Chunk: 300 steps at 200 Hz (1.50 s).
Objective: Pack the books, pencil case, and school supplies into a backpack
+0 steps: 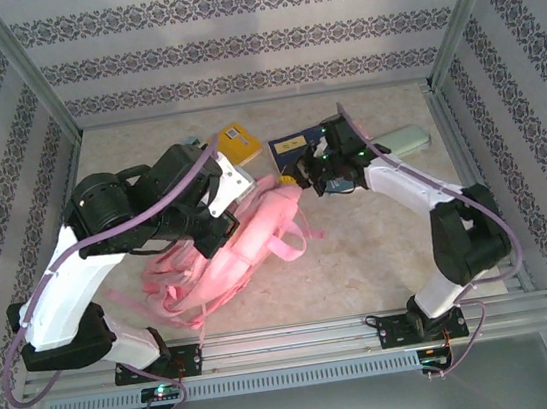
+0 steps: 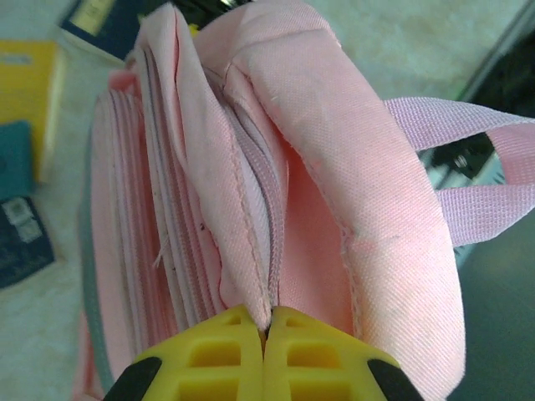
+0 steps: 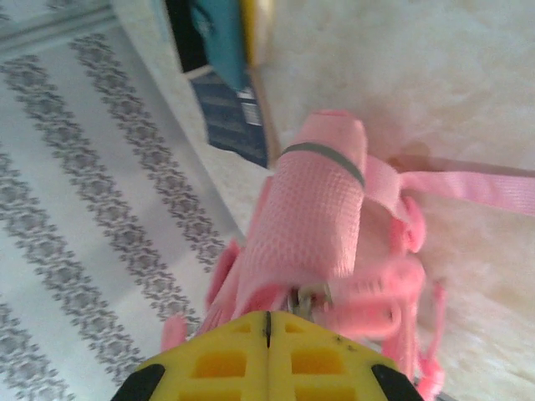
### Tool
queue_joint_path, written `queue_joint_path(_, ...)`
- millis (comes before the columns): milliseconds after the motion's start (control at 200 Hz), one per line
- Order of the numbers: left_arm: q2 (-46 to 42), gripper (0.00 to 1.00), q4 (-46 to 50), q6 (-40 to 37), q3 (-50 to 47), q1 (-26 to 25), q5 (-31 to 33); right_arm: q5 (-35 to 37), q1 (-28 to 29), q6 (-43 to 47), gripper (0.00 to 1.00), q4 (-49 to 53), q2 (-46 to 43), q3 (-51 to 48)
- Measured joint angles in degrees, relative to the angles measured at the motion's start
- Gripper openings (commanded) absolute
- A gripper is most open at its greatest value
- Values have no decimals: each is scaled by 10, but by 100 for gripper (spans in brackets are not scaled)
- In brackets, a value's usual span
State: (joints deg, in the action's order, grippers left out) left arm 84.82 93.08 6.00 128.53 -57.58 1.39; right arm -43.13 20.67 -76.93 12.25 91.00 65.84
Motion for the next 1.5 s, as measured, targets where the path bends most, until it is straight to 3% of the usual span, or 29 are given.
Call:
queue_joint_path(115, 24, 0, 0, -22, 89, 0, 72, 0, -17, -10, 0, 3, -38, 26)
queue_joint_path(230, 38, 0, 0, -60, 158, -1, 133, 9, -23, -5, 0, 39, -51, 115)
queue_joint_path(395, 43, 0, -14, -146, 174, -1, 180, 32, -37, 16, 0, 96, -75, 239)
queue_joint_path(520, 69, 0, -80, -241, 156, 3, 203, 75, -63, 62, 0, 167, -88, 311)
queue_joint_path(580, 82, 0, -125, -284, 130, 13, 202, 98, -75, 85, 23, 202, -93, 331)
queue_joint_path(615, 91, 0, -154, -305, 112, 24, 196, 115, -81, 102, 30, 227, -95, 339)
queue_joint_path(704, 118, 0, -219, -337, 79, 76, 158, 167, -95, 146, 40, 292, -98, 353)
queue_joint_path(839, 136, 0, -321, -381, 50, 142, 95, 232, -104, 197, 45, 359, -103, 350)
queue_joint_path(1084, 145, 0, -372, -438, 9, 157, -80, 282, -108, 257, 50, 407, -124, 319)
queue_joint_path(1184, 80, 0, -434, -436, -125, 161, -152, 325, -108, 276, 51, 440, -144, 319)
queue_joint_path(1334, -88, 0, -494, -410, -359, 160, -245, 376, -108, 281, 51, 471, -195, 302)
queue_joint_path(1409, -162, 0, -490, -391, -438, 160, -274, 380, -103, 288, 51, 472, -226, 273)
queue_joint_path(1499, -229, 0, -487, -361, -508, 160, -305, 359, -95, 294, 59, 460, -254, 217)
